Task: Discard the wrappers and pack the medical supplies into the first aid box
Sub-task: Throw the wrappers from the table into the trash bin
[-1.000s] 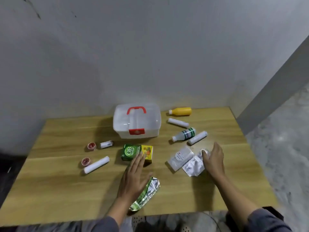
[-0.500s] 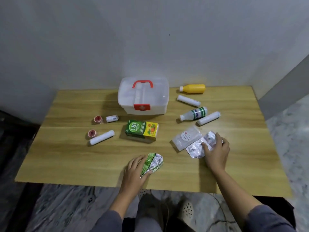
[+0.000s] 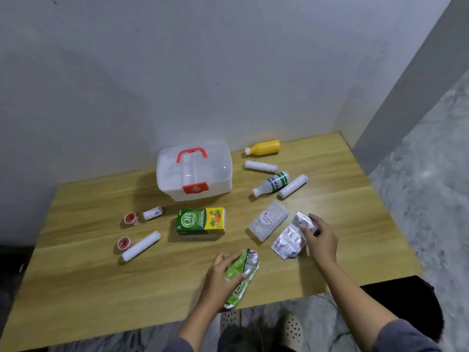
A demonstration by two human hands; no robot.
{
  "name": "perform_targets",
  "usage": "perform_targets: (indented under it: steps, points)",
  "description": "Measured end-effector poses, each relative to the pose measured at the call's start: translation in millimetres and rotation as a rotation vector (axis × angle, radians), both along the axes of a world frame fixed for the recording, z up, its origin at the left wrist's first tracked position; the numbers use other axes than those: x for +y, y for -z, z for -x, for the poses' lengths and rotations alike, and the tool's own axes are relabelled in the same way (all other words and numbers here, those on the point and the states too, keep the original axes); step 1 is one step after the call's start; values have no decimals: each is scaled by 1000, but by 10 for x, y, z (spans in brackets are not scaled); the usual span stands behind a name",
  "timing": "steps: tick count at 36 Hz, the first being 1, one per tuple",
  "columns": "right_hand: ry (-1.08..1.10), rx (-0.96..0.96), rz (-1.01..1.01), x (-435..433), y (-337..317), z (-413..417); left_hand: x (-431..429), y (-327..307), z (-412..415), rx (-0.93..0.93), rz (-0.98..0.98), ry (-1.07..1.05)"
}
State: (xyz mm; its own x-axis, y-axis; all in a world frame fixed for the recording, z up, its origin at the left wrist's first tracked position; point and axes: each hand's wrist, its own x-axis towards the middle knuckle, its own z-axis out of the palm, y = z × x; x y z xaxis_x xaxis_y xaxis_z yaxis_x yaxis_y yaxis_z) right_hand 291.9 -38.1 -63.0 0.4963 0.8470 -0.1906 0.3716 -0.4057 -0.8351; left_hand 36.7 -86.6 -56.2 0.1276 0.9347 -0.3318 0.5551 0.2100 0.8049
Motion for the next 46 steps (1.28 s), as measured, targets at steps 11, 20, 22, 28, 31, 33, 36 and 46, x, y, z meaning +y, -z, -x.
perform_targets:
  steps: [11,20,22,28,31,33,36,46]
  points:
    - [372,34,-42,-286,-242,-252,652,-428,-500,-158,-109,241]
    - [672,-25,-88,-980,-397,-1004,856,-543,-1711,-203,-128,560]
    - [738,-31,-103,-1182,-408,-1225,788,-537,-2126,-202,-147,624]
    - [924,-24,-88,-1749,-229,-1961,454,-425,-3484,-195,-136,776]
    - [989,25,-48,-1998,-65,-2318,266,-302,-4147,-167,-92,862]
    - [1028,58,-30,-2128,78,-2546,165,-174,-4566,-145,-79,917]
    - [1060,77,23,-2239,364,-2864,69,112,-5106,-91,-53,989]
    - [1058,200,134,-2126,1670,-3512,9,1599,-5935,199,73,1037]
